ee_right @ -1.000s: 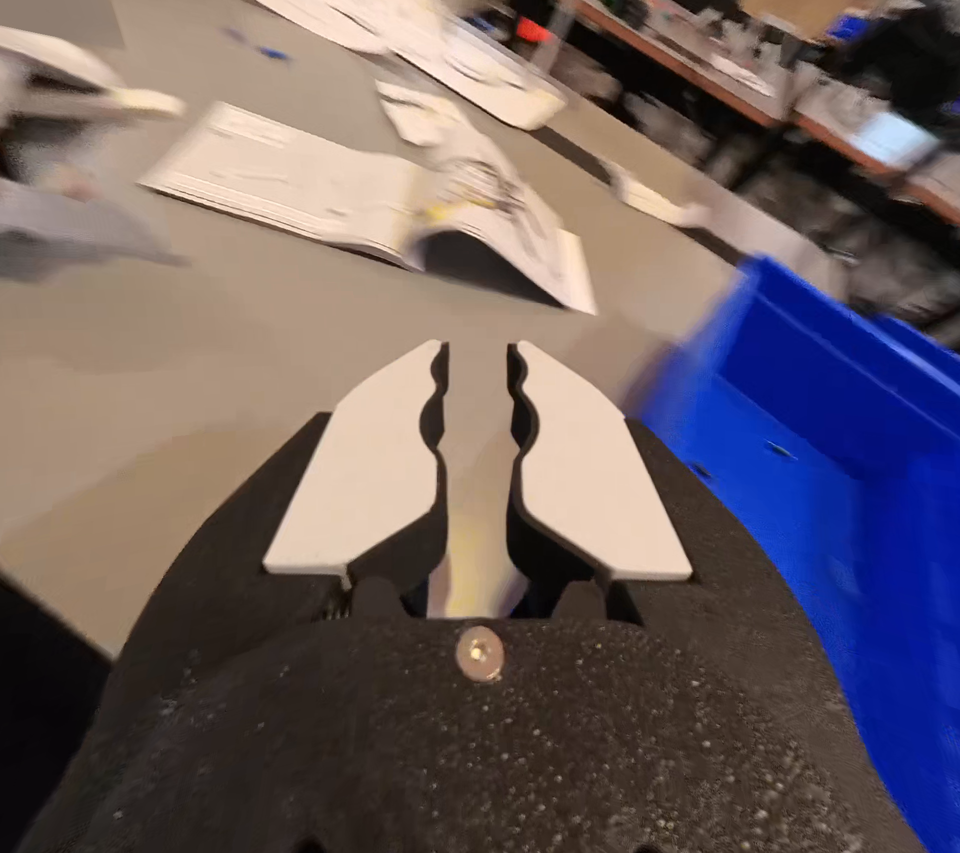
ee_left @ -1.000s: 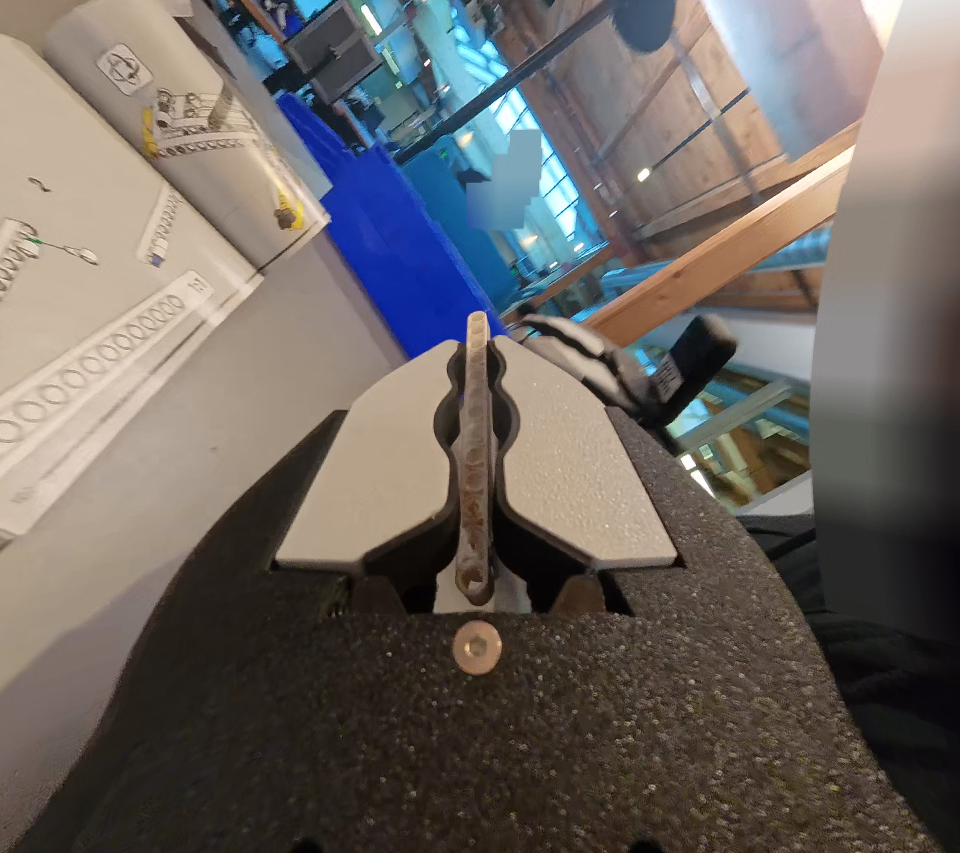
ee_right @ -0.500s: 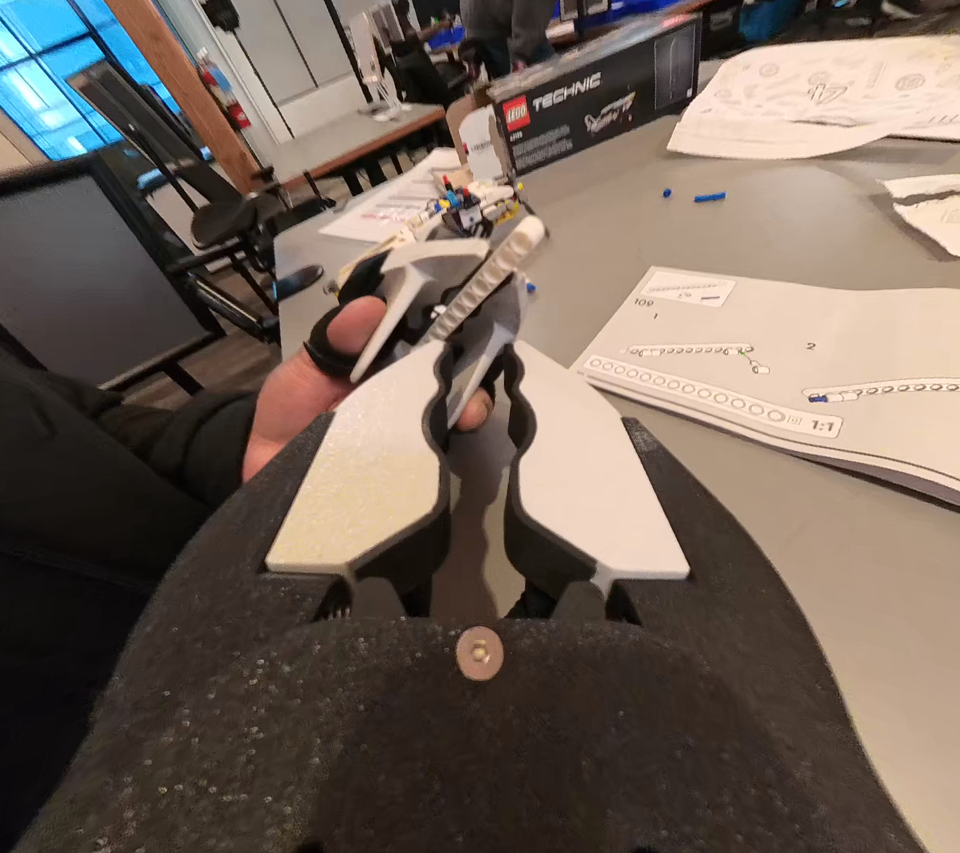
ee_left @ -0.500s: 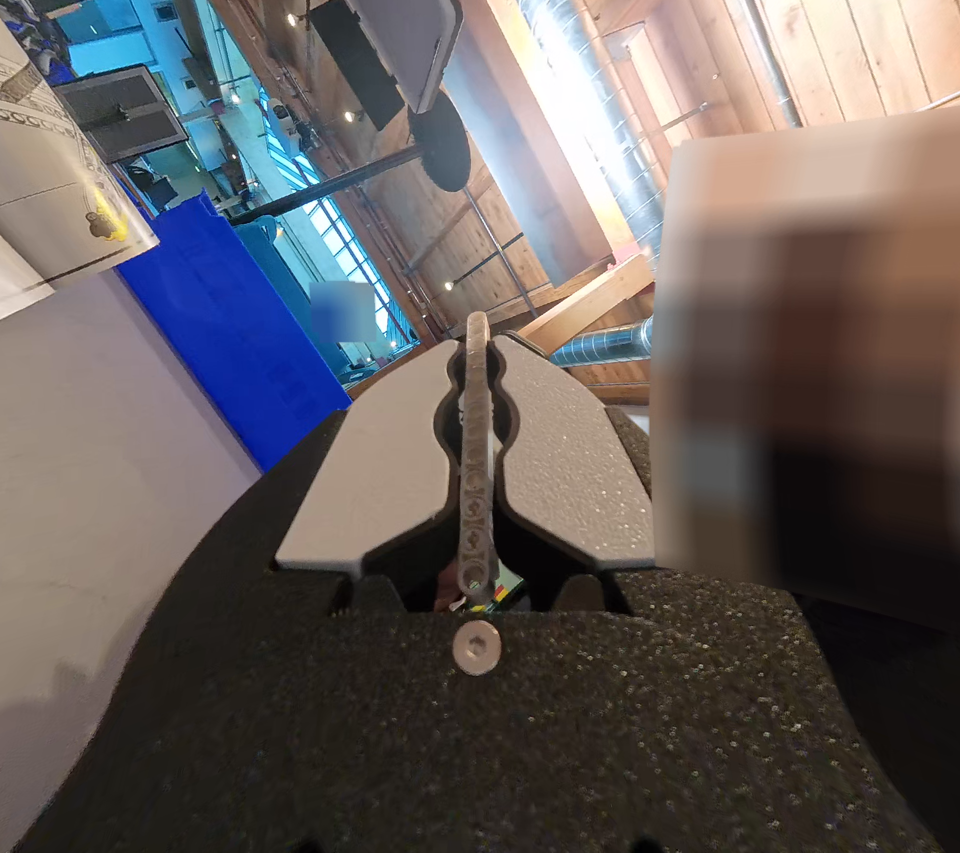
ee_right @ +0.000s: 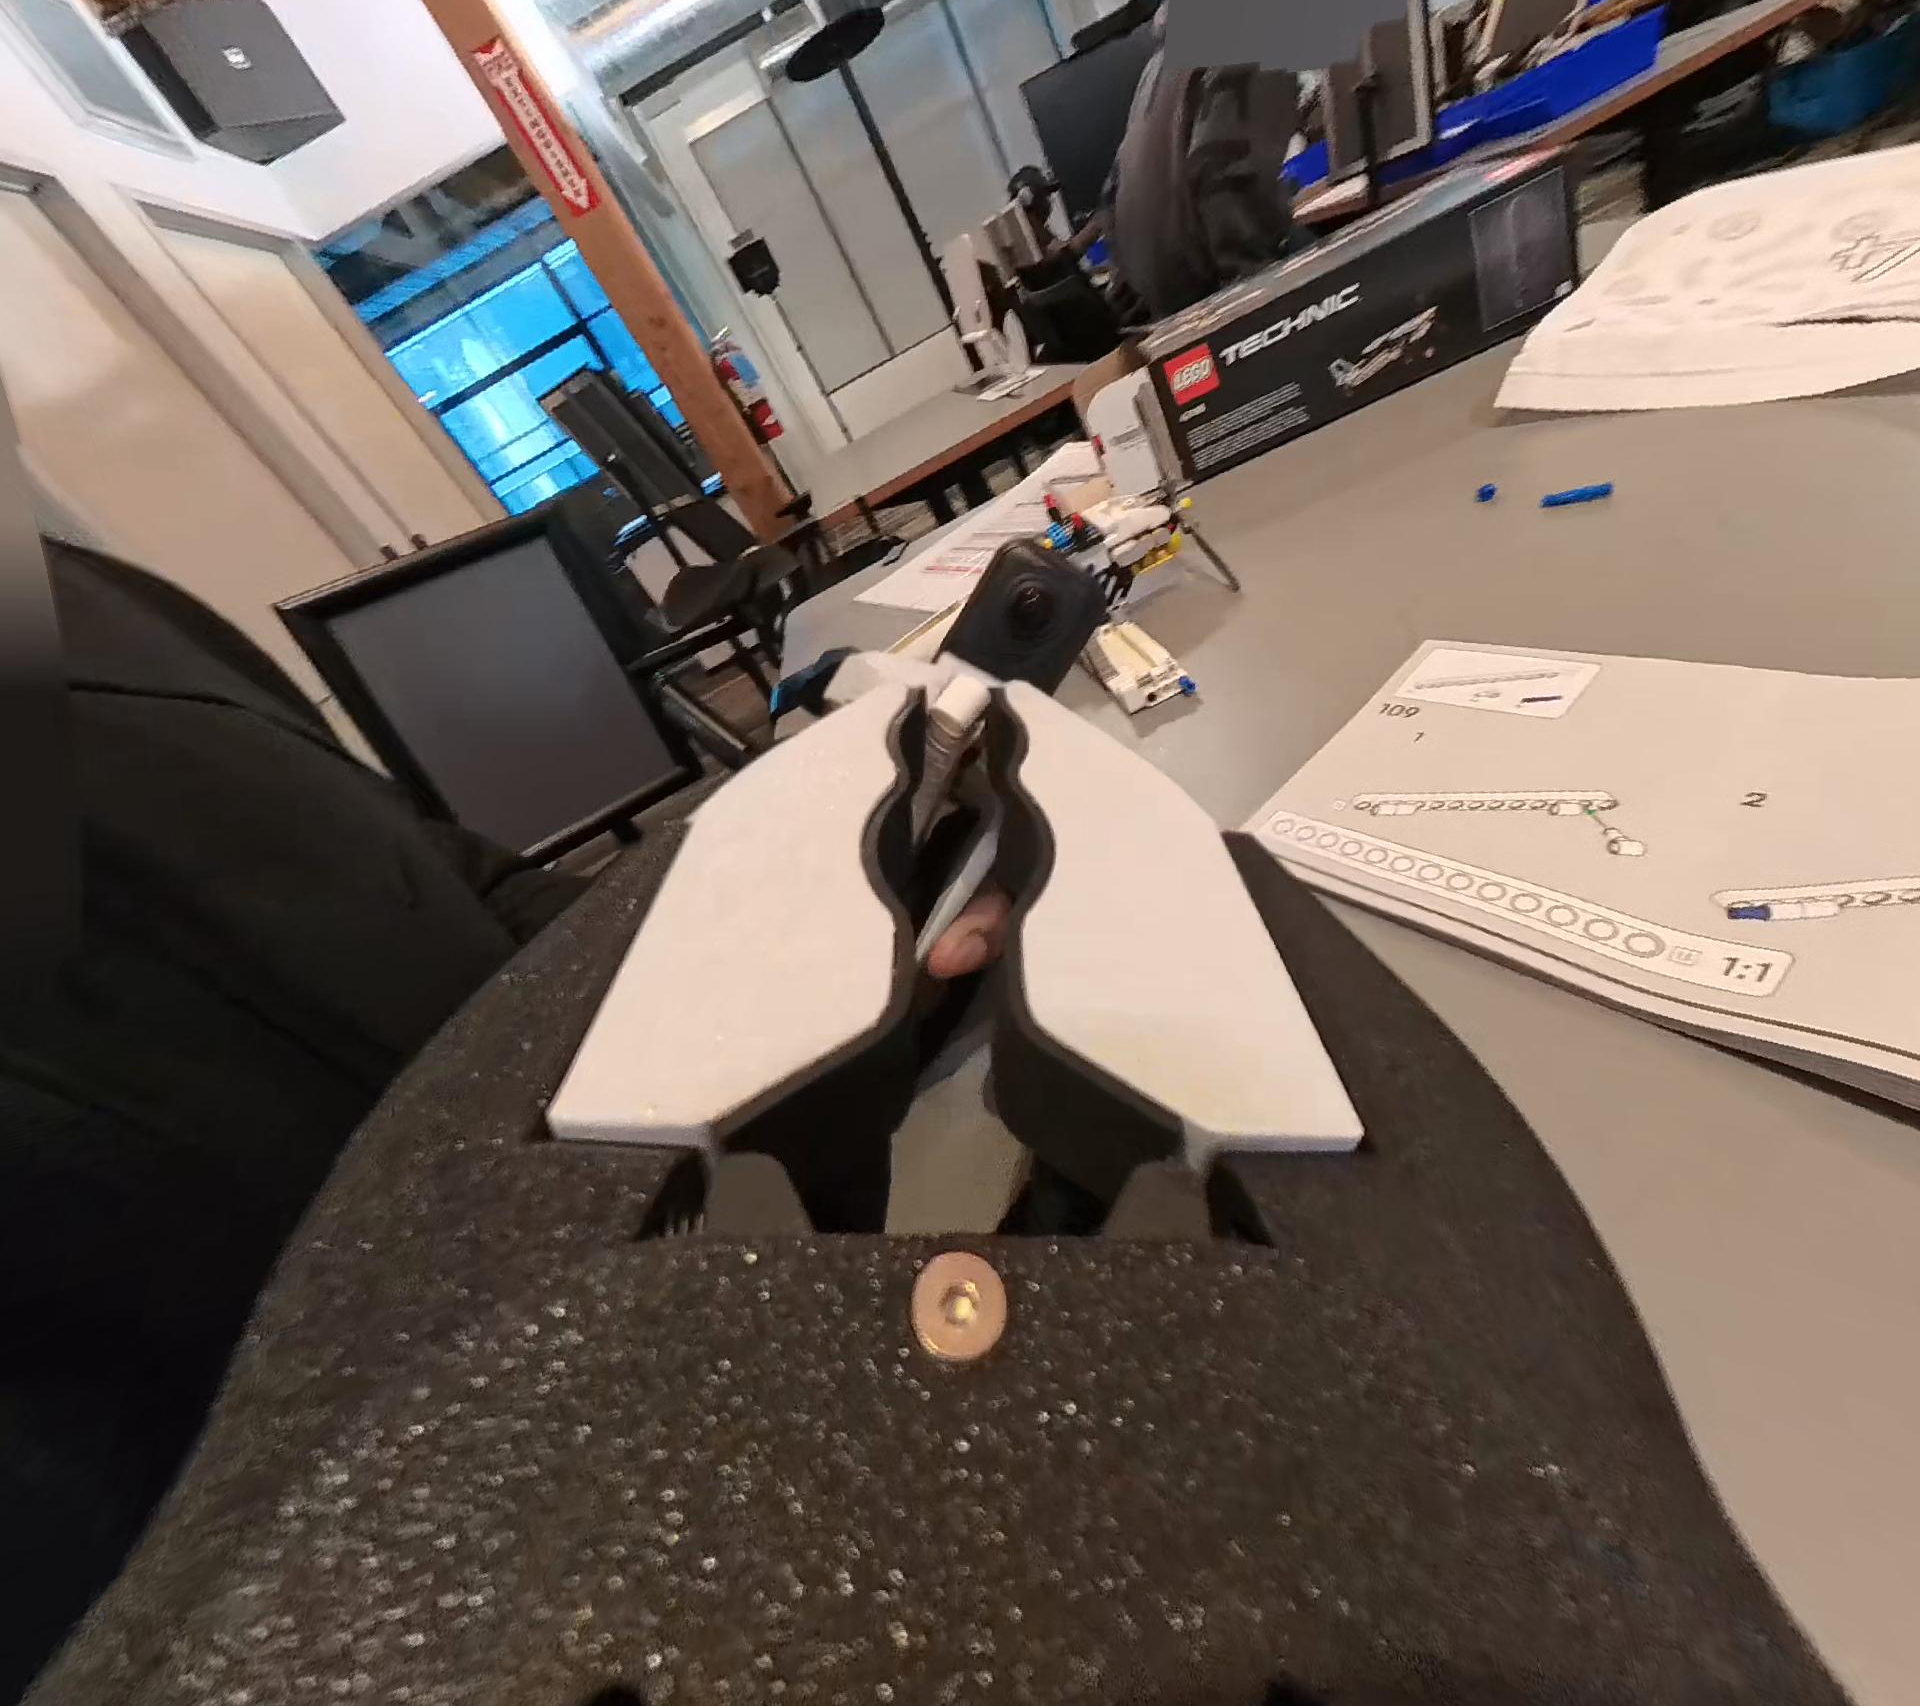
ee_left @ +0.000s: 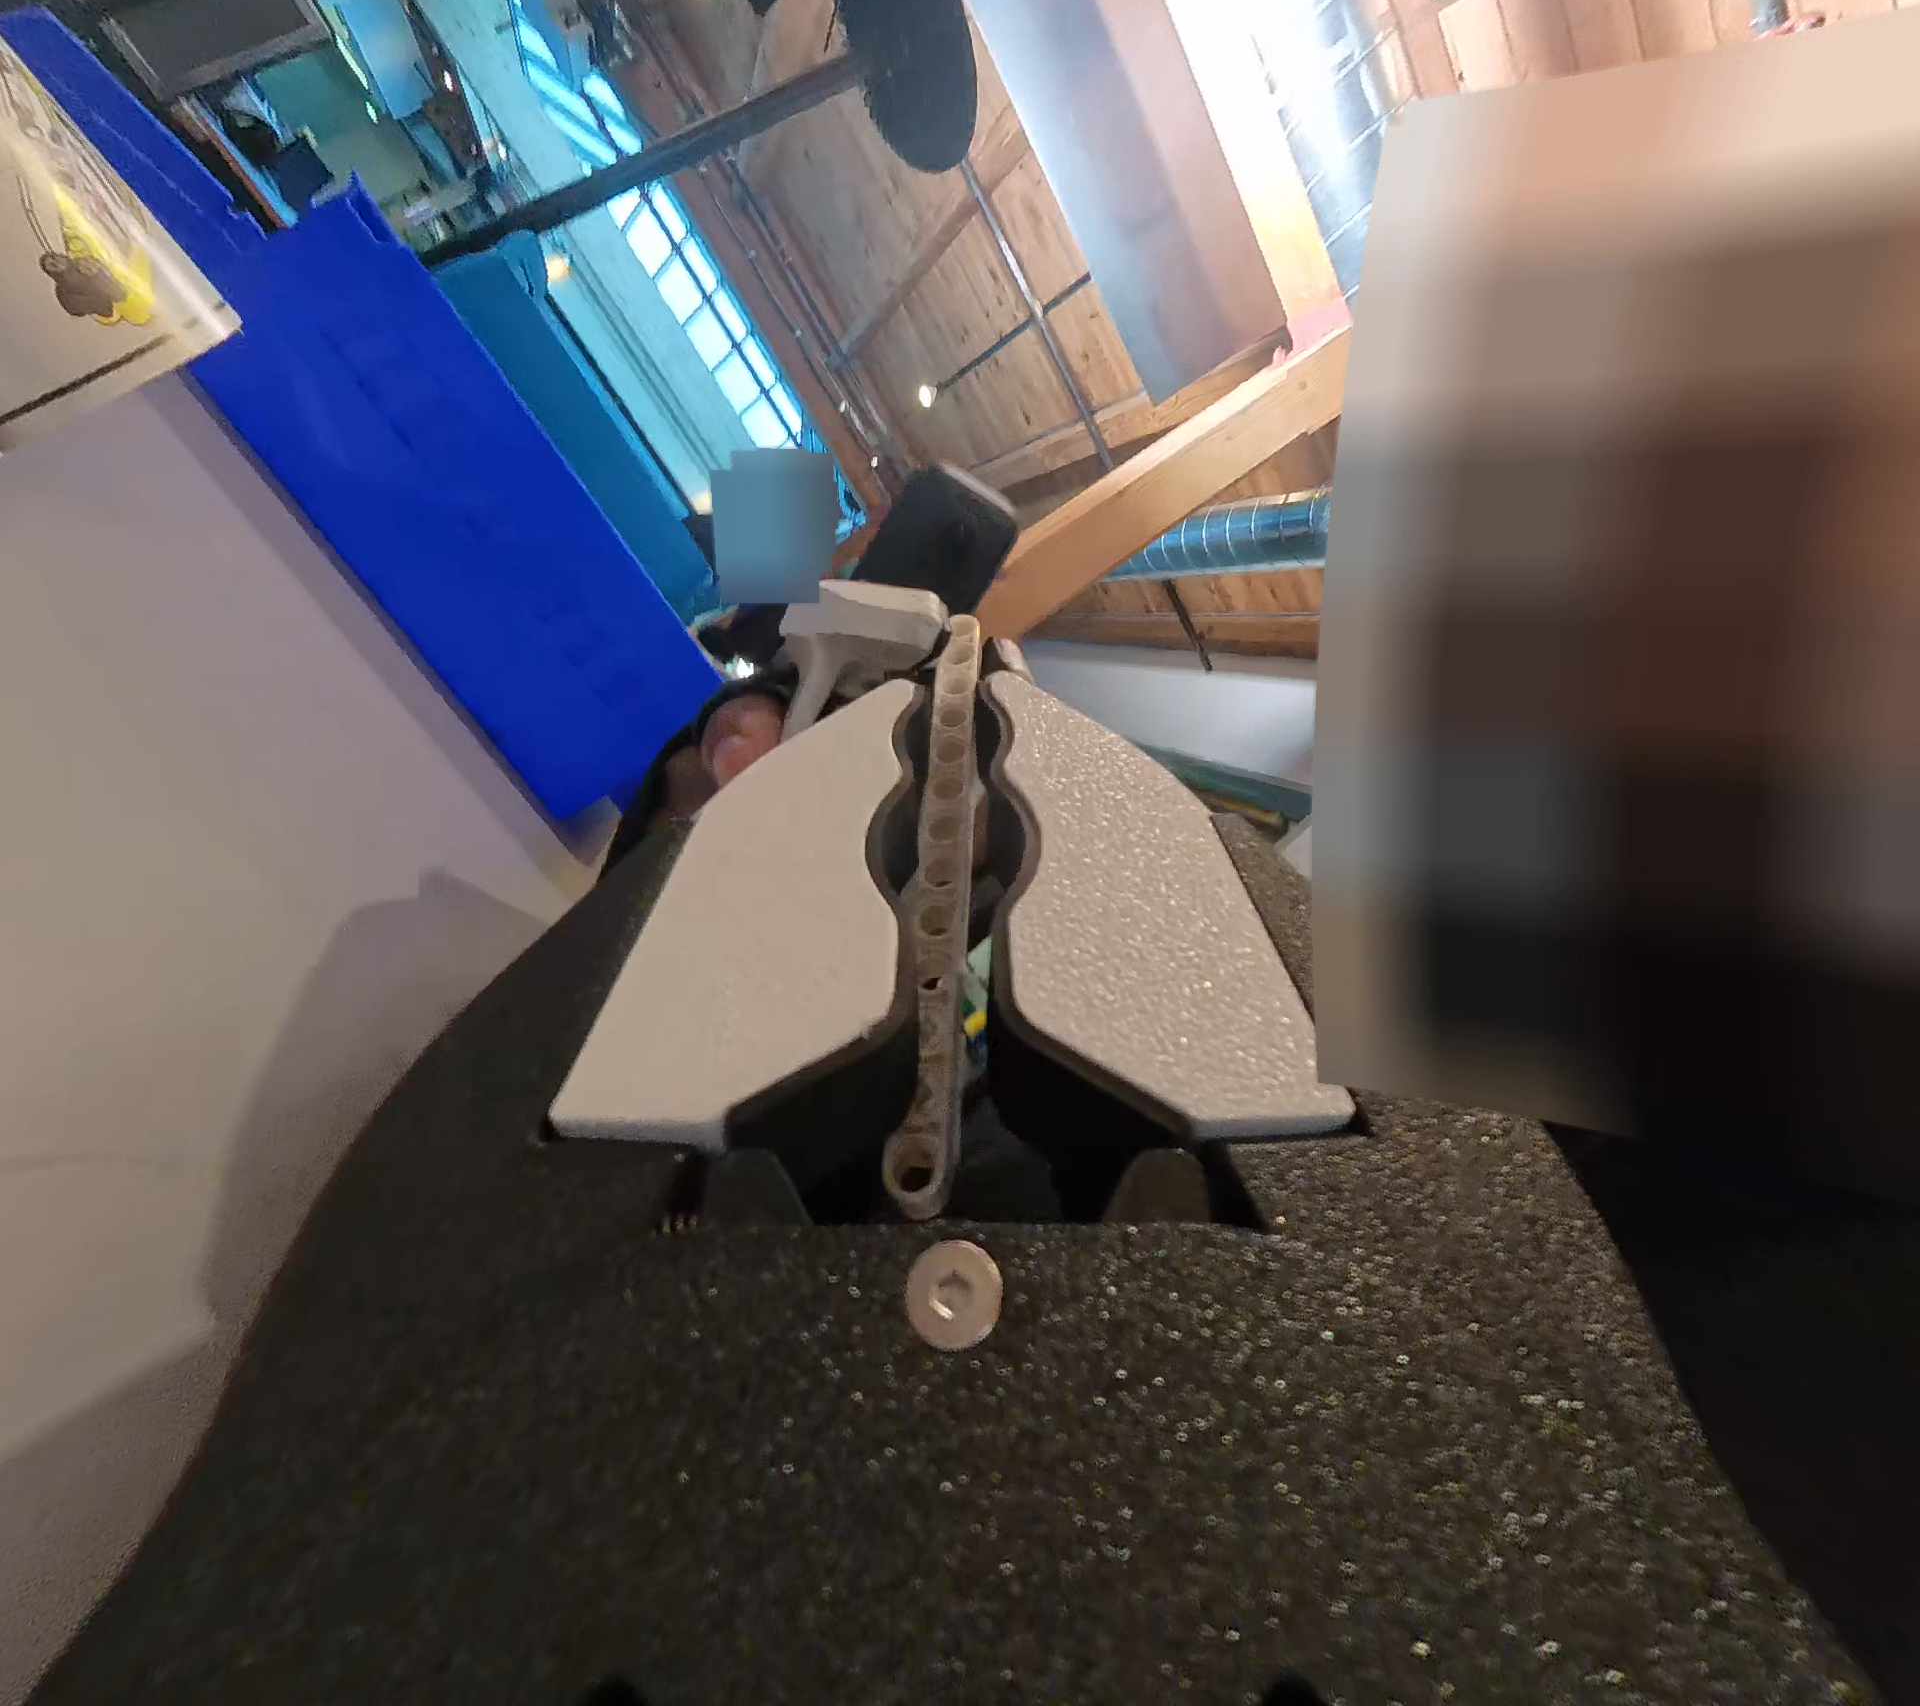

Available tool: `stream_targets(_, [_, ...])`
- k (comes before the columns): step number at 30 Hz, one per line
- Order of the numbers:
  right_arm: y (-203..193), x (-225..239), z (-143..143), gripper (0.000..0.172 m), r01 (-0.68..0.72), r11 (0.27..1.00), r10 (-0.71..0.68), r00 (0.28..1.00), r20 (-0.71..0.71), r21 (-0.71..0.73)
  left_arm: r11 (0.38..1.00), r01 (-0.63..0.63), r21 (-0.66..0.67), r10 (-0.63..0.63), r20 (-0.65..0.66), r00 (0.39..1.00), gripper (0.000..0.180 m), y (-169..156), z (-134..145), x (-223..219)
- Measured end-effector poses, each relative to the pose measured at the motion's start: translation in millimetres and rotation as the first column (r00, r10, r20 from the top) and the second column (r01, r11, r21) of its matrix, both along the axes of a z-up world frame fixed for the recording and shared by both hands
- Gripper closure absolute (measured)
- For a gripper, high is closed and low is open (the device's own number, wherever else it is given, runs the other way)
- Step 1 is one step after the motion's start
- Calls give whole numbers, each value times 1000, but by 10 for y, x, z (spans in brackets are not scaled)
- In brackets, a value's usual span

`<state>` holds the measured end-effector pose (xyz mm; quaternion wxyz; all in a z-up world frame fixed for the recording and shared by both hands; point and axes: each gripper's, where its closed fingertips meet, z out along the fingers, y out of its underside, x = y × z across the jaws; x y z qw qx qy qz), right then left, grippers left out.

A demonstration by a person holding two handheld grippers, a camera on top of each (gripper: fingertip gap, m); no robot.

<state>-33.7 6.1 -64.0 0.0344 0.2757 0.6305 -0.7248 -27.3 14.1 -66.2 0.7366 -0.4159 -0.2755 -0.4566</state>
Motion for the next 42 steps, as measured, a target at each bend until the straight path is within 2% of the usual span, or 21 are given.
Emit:
stream_targets(2, [-5,29,2,162,-63,998,63,998,19,24,997,43,-67,-47,-62,997,171,-5,-14,36])
stream_targets(4, [9,51,35,162,-113,992,112,994,13,63,980,61,-188,-92,-164,982,167,-21,-58,64])
stream_targets(7, [14,91,82,162,-194,972,193,981,16,136,934,74,-349,-189,-310,932,162,-62,-129,120])
stream_targets(9, [-11,106,103,162,-238,958,237,971,26,163,912,114,-395,-261,-341,903,159,-65,-149,174])
stream_targets(13, [-33,43,154,162,-242,955,243,970,14,173,867,218,-449,-397,-358,845,160,-28,-234,357])
stream_targets(15, [-21,37,153,162,-250,953,251,968,15,169,878,205,-432,-376,-361,853,168,-19,-233,341])
stream_targets(19, [2,53,102,162,-283,944,279,959,49,168,903,197,-383,-329,-318,889,168,-70,-208,238])
stream_targets(24, [-36,50,93,162,-313,934,307,950,62,175,893,227,-388,-368,-341,865,171,-44,-214,319])
stream_targets(27, [30,-33,31,159,-225,952,218,974,55,209,929,93,-358,-229,-361,904,172,-23,-155,144])
stream_targets(29, [52,34,-117,155,-204,942,197,979,53,268,947,6,-320,-121,-339,933,173,-53,-103,18])
stream_targets(31, [-18,148,-289,154,-225,924,212,974,74,310,941,-77,-330,-46,-351,935,173,-53,-125,-45])
stream_targets(35, [-209,325,-542,148,-297,879,275,955,111,374,939,-129,-318,-4,-385,923,172,14,-116,-9])
stream_targets(37, [-253,343,-546,151,-311,883,286,951,120,351,942,-131,-309,1,-389,921,172,29,-111,4])
stream_targets(39, [-248,308,-530,162,-297,897,273,955,119,326,946,-122,-300,-6,-393,919,172,20,-106,26])
stream_targets(42, [-237,294,-500,162,-304,910,277,952,131,282,945,-122,-304,-10,-398,917,172,0,-129,27])
